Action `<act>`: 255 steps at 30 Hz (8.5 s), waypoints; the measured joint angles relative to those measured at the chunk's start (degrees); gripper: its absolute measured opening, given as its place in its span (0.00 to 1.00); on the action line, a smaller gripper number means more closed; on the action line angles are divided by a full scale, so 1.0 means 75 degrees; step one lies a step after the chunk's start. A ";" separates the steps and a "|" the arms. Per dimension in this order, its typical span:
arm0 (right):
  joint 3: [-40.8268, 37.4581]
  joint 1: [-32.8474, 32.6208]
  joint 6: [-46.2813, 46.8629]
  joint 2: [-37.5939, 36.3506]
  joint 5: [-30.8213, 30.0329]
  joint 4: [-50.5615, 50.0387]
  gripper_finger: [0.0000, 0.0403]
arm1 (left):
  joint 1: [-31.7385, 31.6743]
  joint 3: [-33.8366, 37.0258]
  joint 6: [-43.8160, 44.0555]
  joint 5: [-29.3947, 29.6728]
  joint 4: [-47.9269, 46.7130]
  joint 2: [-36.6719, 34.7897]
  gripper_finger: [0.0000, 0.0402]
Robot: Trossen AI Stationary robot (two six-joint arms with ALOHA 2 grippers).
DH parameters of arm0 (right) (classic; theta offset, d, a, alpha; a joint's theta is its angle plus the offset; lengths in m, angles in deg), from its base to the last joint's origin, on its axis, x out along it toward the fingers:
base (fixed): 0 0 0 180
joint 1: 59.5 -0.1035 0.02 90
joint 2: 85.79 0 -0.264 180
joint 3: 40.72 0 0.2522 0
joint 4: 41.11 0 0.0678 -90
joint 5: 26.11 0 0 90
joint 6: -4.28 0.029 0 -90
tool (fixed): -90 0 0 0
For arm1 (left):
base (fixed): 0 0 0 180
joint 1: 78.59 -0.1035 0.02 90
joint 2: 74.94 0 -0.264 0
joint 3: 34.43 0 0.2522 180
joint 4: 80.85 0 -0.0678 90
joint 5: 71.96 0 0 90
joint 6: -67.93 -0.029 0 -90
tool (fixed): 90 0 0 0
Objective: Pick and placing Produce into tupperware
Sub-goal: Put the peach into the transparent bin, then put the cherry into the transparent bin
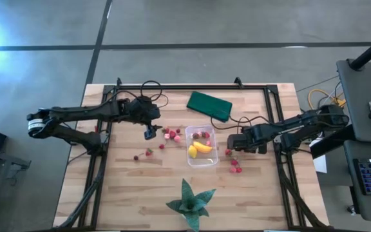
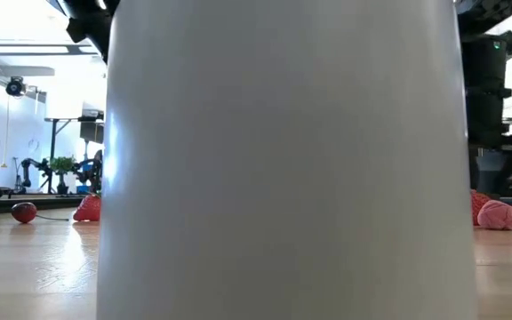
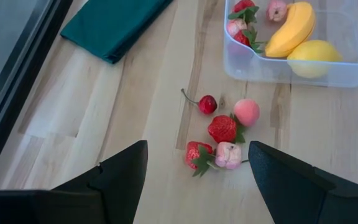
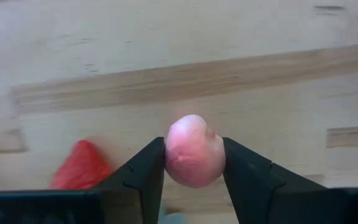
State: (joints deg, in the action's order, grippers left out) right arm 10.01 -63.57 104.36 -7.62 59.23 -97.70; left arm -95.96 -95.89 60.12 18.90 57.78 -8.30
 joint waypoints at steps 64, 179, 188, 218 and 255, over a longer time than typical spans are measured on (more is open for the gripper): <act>0.6020 0.0937 -0.6775 0.2394 -0.1801 -0.1673 0.74 | 0.1614 0.1611 0.6196 -0.1080 -0.3142 -0.0457 0.66; 0.2796 0.0562 -0.7340 -0.0914 -0.2186 -0.1754 0.71 | 0.2471 0.0738 -0.0807 0.0689 -0.3511 0.2572 0.48; 0.2732 0.0562 -0.7269 -0.0911 -0.2186 -0.1567 0.72 | 0.2355 0.0780 -0.0819 0.0668 -0.3288 0.2610 0.42; 0.2724 0.0565 -0.7141 -0.0905 -0.2192 -0.1391 0.71 | 0.2253 0.0344 -0.0774 0.1556 -0.3418 0.2480 0.14; 0.2724 0.0562 -0.6340 -0.1649 -0.2801 -0.1421 0.79 | 0.1326 -0.3737 0.0020 -0.1698 0.1355 0.4802 0.42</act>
State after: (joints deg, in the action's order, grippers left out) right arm 30.44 -59.35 56.82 -19.99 38.22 -108.35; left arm -86.01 -123.92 60.27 6.16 67.94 27.71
